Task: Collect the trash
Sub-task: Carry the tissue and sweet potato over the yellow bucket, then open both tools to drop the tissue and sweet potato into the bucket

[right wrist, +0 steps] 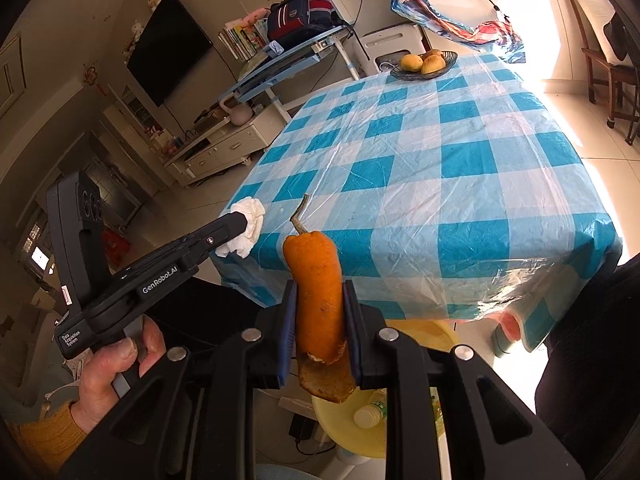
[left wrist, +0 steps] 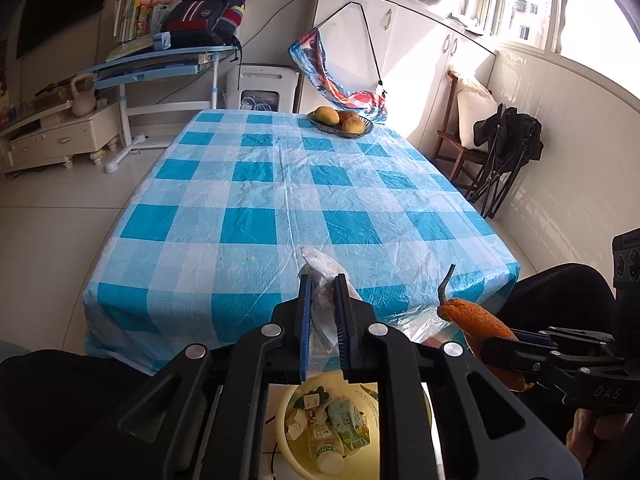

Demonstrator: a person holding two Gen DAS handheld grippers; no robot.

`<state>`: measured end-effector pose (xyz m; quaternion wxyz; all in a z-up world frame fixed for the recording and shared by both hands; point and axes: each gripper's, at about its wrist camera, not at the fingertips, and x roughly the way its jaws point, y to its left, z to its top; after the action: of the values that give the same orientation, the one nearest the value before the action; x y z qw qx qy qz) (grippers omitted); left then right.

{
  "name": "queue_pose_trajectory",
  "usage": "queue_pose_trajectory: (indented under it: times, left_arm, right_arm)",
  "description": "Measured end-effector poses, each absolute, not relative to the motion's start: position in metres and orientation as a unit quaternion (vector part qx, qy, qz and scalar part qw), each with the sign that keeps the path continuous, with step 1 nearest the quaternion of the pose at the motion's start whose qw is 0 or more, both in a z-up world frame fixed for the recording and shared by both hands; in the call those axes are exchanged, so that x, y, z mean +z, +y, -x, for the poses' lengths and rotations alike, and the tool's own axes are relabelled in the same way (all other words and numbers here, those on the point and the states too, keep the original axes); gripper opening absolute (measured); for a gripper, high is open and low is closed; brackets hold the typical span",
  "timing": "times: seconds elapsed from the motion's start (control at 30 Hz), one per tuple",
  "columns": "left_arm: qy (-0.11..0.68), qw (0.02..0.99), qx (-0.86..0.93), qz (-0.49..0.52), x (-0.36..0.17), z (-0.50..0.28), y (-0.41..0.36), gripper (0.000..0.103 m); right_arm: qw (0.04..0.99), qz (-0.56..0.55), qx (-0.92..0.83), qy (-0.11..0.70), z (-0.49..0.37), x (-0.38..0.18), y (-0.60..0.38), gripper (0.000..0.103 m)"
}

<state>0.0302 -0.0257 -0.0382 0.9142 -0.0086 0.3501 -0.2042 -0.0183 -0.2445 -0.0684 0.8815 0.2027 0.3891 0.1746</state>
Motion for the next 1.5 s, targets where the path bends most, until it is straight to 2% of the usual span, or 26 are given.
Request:
queue_pose_trajectory:
  times: [0.4,0.67,0.73,0.83,0.93,1.0,1.07,1.1,1.17,1.2,1.33,1.43,1.5]
  left_arm:
    - [0.349,0.914,-0.208,0.005,-0.036,-0.015,-0.026,0.012]
    - [0.378,0.897,-0.229,0.009,-0.049,-0.003,-0.035,0.012]
    - [0.394,0.888,-0.236,0.011,-0.056,0.000,-0.039,0.012]
    - [0.420,0.873,-0.247,0.003,-0.070,0.005,-0.047,0.012]
    - [0.441,0.860,-0.257,-0.019,-0.081,0.011,-0.060,0.013]
    - [0.449,0.855,-0.259,-0.030,-0.085,0.014,-0.065,0.023]
    - [0.449,0.856,-0.255,-0.039,-0.086,0.017,-0.068,0.041]
    - [0.445,0.859,-0.250,-0.044,-0.084,0.019,-0.068,0.046]
    - [0.435,0.866,-0.242,-0.051,-0.081,0.022,-0.068,0.057]
    - [0.428,0.870,-0.236,-0.055,-0.078,0.022,-0.068,0.060]
    - [0.389,0.896,-0.204,-0.070,-0.063,0.027,-0.066,0.085]
    - [0.356,0.914,-0.182,-0.070,-0.050,0.030,-0.062,0.096]
    - [0.340,0.923,-0.168,-0.066,-0.043,0.030,-0.058,0.096]
  right_arm:
    - [0.861,-0.194,0.159,0.443,0.027,-0.084,-0.236,0.024]
    - [0.865,-0.210,0.138,0.434,0.035,-0.082,-0.244,0.039]
    - [0.872,-0.225,0.139,0.413,0.040,-0.076,-0.250,0.041]
    - [0.889,-0.251,0.139,0.358,0.051,-0.060,-0.262,0.059]
    - [0.898,-0.268,0.137,0.321,0.059,-0.051,-0.272,0.061]
    - [0.900,-0.276,0.133,0.310,0.061,-0.049,-0.276,0.061]
    - [0.903,-0.278,0.129,0.300,0.063,-0.046,-0.279,0.061]
    - [0.906,-0.277,0.127,0.294,0.065,-0.044,-0.280,0.061]
    - [0.914,-0.269,0.119,0.280,0.068,-0.040,-0.279,0.068]
    - [0.919,-0.260,0.112,0.273,0.070,-0.037,-0.278,0.070]
    - [0.945,-0.203,0.080,0.246,0.076,-0.025,-0.268,0.078]
    - [0.963,-0.150,0.035,0.221,0.082,-0.015,-0.260,0.091]
    - [0.969,-0.125,0.016,0.213,0.083,-0.013,-0.255,0.094]
